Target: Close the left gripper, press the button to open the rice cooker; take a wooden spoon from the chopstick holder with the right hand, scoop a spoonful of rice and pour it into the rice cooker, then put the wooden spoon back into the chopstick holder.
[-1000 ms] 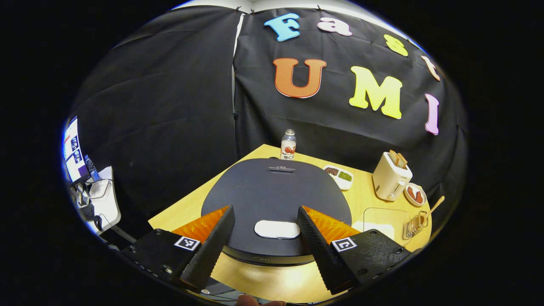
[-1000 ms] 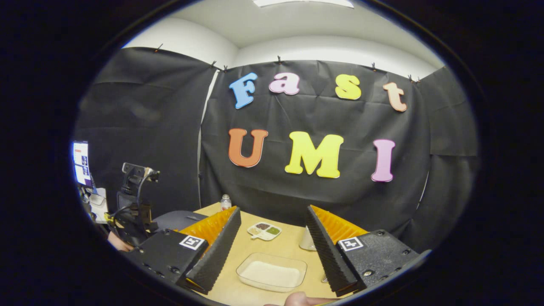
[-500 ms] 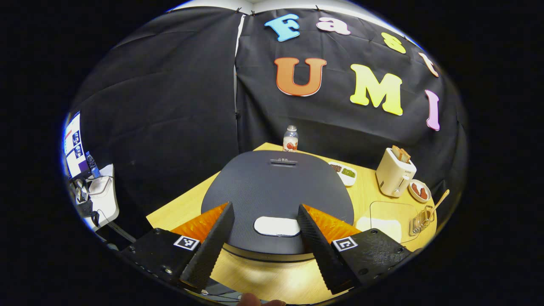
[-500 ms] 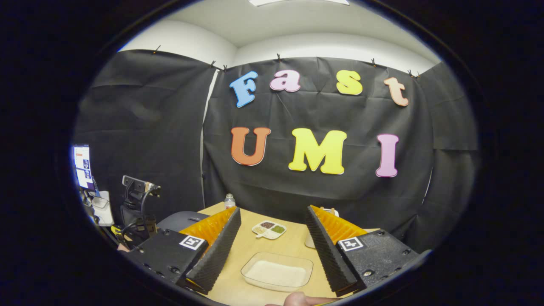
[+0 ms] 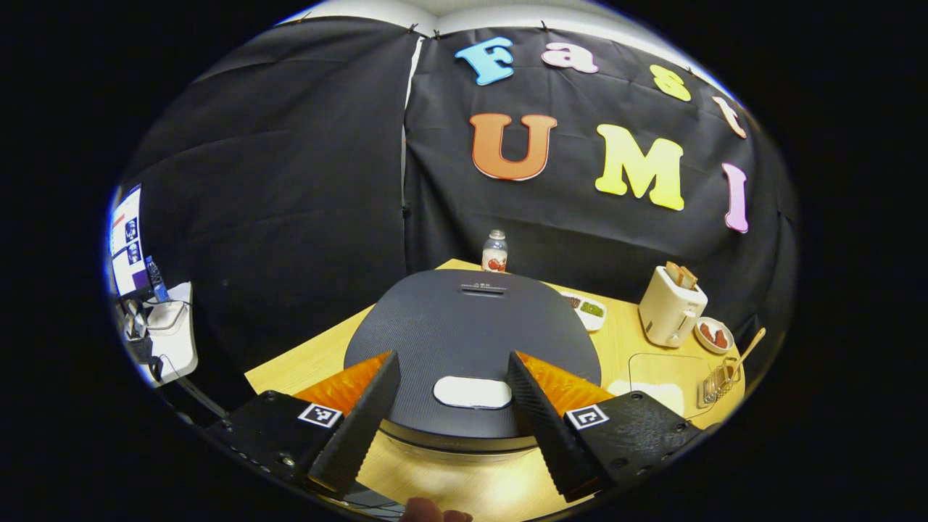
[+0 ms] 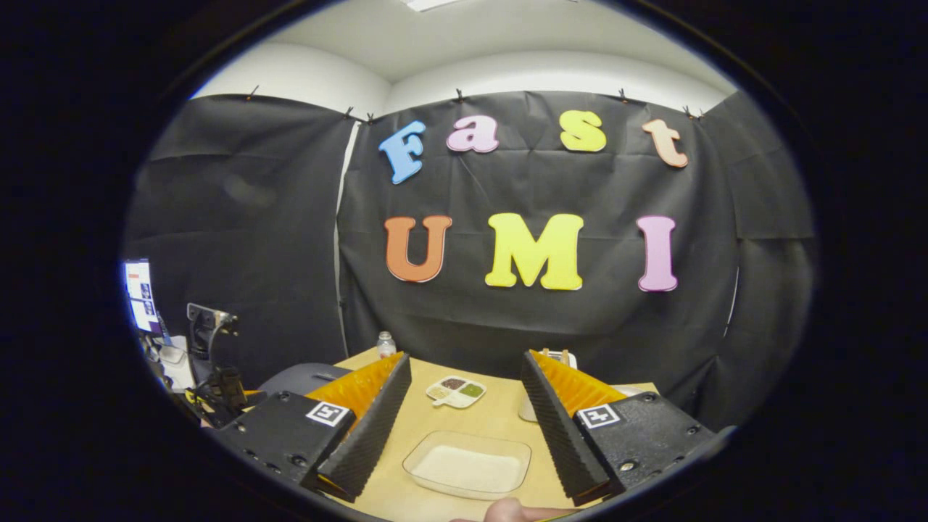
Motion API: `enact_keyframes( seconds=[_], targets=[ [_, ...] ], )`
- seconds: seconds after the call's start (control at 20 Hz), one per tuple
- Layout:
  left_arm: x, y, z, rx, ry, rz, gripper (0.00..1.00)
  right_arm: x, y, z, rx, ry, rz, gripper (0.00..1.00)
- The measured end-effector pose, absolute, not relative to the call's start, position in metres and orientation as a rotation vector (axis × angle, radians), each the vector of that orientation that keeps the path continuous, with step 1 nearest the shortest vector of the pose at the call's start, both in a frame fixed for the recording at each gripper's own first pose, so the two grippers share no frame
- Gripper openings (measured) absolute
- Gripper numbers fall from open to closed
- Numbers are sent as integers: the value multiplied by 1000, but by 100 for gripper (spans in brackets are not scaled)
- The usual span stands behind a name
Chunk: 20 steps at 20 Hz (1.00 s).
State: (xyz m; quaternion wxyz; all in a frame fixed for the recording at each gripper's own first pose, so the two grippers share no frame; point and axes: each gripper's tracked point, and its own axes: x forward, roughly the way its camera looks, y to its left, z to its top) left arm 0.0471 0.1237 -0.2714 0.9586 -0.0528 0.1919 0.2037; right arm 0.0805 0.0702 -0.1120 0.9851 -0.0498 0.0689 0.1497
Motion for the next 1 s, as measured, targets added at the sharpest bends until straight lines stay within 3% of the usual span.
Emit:
enact_keyframes(
  seconds=[0.25, 0.5, 0.8, 1.0],
  targets=[
    [50, 112, -243, -133, 346, 386, 95, 97, 44, -115, -83, 137, 305, 100],
    [47, 96, -163, -98, 220, 341, 95, 96, 32, -100, -52, 122, 261, 99],
    [17, 79, -58, -35, 53, 217, 95, 57, 37, -60, -59, 44, 179, 99],
    [-6, 58, -26, -60, 20, 105, 94, 14, 47, -44, -76, 40, 125, 98]
  ],
)
